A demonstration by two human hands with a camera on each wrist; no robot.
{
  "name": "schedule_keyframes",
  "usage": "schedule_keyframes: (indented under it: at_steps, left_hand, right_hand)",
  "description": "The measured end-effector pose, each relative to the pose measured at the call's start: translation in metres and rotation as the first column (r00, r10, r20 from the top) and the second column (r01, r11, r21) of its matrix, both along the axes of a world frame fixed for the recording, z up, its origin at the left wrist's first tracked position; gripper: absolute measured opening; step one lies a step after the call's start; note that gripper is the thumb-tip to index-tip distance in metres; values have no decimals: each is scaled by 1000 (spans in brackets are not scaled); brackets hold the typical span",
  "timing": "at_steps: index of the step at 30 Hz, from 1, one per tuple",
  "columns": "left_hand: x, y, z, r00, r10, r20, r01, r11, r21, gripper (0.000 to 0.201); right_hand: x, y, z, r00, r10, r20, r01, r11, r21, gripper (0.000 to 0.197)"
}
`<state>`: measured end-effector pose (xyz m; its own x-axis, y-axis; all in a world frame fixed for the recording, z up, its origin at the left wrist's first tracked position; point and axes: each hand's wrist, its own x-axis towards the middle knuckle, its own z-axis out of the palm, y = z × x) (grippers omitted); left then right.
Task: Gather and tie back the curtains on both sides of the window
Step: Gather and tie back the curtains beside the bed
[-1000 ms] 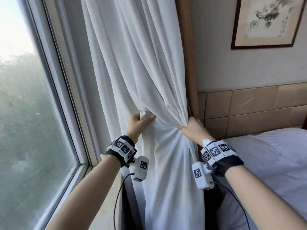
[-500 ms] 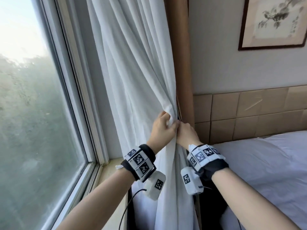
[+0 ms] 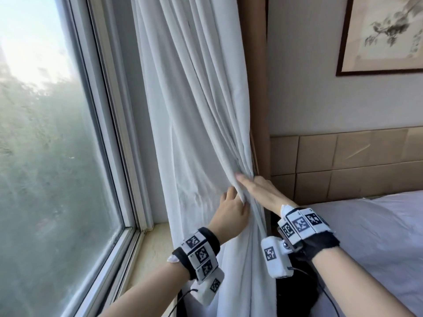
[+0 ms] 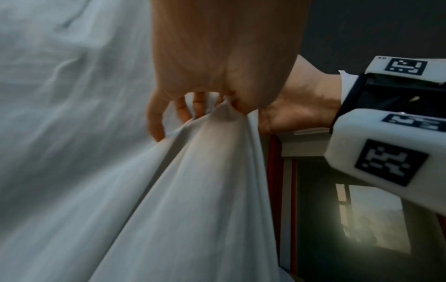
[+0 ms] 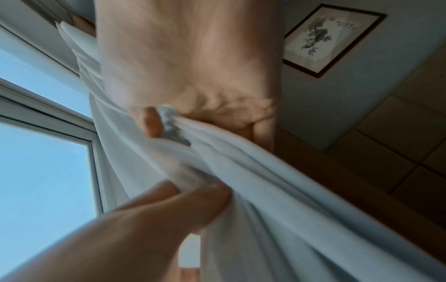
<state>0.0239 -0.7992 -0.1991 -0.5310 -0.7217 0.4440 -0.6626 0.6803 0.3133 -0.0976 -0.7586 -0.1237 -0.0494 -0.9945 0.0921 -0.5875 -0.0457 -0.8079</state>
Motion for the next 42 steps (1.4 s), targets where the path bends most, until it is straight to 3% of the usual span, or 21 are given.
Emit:
schedule_keyframes:
  at_steps: [2, 4, 6, 8, 10, 11, 13, 15, 17, 19, 21, 23, 24, 29, 32, 37, 42]
  left_hand:
    - [-5, -4, 3, 977, 75, 202, -77, 997, 3, 59]
    - [-2, -1, 8, 978, -8, 210, -5, 998, 60, 52]
    - [11, 2, 23, 980, -168, 106, 143, 967, 208, 52]
    - [29, -9, 35, 965, -237, -115, 260, 930, 260, 28]
    - [47, -35, 42, 922, -66, -382, 147, 971, 186, 14]
    - [57, -46, 44, 874, 65, -482, 23, 984, 175, 20]
    - [76, -65, 45, 755, 272, -596, -99, 947, 306, 68]
    - [91, -78, 44, 666, 418, -617, -22, 839, 544, 120]
    - [99, -87, 45, 580, 456, -675, 133, 764, 631, 133]
    - [96, -92, 47, 587, 406, -701, 252, 731, 635, 123]
    - [85, -90, 52, 655, 320, -684, 321, 702, 636, 77]
    - [71, -87, 54, 655, 295, -695, 314, 730, 607, 30]
    - [66, -89, 54, 646, 301, -701, 291, 753, 591, 19]
    - [51, -103, 44, 625, 344, -700, 53, 877, 478, 10]
    - [48, -108, 39, 627, 371, -685, -110, 913, 394, 22]
    - [56, -119, 28, 656, 422, -626, -274, 906, 323, 22]
    - [62, -103, 24, 593, 468, -655, -362, 882, 302, 13]
  right_hand:
    - [2, -1, -2, 984, -53, -172, 53, 999, -7, 91]
    - [1, -2, -4, 955, -171, -243, 153, 984, -91, 70]
    - [-7, -7, -6, 963, -209, -170, 193, 976, -104, 51]
    - [-18, -14, -6, 984, -144, -106, 137, 988, -73, 51]
    - [-25, -21, -4, 998, -50, -26, 49, 997, -59, 60]
    - [-27, -22, -3, 1000, -20, 4, 20, 999, -50, 60]
    - [-29, -22, -3, 1000, 14, 25, -13, 1000, -25, 59]
    - [-32, -23, -4, 999, 27, 43, -27, 1000, 2, 69]
    - [-35, -24, -5, 996, 51, 69, -53, 998, 26, 82]
    - [-37, -24, -5, 994, 58, 89, -63, 997, 49, 81]
    - [-39, -25, -6, 991, 73, 109, -78, 996, 43, 78]
    - [-40, -24, -6, 991, 64, 117, -68, 997, 28, 74]
    - [-40, -25, -7, 991, 63, 122, -66, 998, 24, 72]
    - [-42, -24, -8, 987, 81, 136, -80, 997, -12, 70]
    - [-40, -23, -9, 988, 75, 134, -72, 997, -23, 67]
    - [-37, -22, -11, 990, 84, 113, -79, 996, -41, 64]
    - [-39, -19, -7, 999, -9, 39, 11, 998, -60, 54]
